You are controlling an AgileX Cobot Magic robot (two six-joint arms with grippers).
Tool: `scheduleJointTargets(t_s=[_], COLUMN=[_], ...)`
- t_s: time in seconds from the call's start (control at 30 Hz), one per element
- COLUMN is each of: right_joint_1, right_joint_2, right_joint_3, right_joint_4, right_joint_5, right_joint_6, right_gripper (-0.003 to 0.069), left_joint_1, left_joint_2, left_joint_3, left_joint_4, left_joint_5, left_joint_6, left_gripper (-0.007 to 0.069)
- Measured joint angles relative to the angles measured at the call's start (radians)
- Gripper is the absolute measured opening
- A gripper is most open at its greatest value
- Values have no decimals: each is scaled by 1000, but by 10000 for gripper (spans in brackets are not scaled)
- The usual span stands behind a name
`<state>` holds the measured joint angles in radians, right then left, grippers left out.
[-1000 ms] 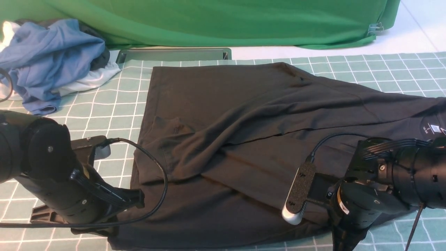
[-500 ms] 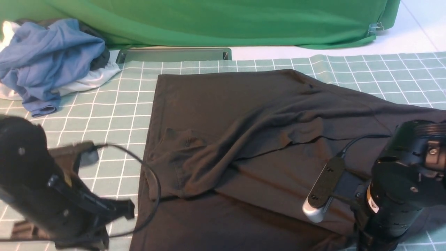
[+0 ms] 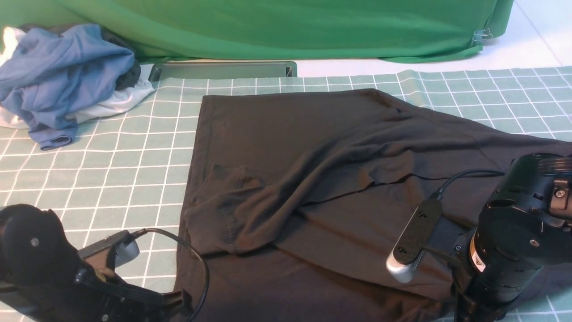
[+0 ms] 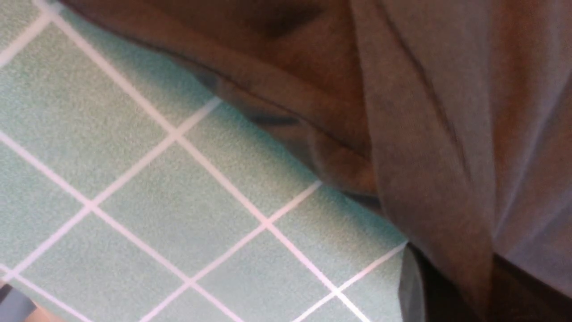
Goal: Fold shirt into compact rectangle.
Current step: 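Grasp the near edge of the shirt at its hem and shoulder corners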
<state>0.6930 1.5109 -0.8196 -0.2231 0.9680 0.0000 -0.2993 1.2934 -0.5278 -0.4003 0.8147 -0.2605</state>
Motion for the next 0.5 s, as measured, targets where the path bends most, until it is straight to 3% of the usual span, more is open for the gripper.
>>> scheduleJointTargets(t_s=[0.2,0.5], right_joint_1=[-1,-1], right_joint_2=[0,0], right_joint_3=[0,0], right_joint_4=[2,3], right_joint_5=[-23,-26], right_joint_6=[0,0], right_gripper=[88,88], left_joint_1=[0,0], left_joint_2=[85,130], left_joint_3=[1,0], left_joint_4=[-7,-82], left_joint_5=[-21,-83], left_joint_6=[0,30], left_gripper=[398,407])
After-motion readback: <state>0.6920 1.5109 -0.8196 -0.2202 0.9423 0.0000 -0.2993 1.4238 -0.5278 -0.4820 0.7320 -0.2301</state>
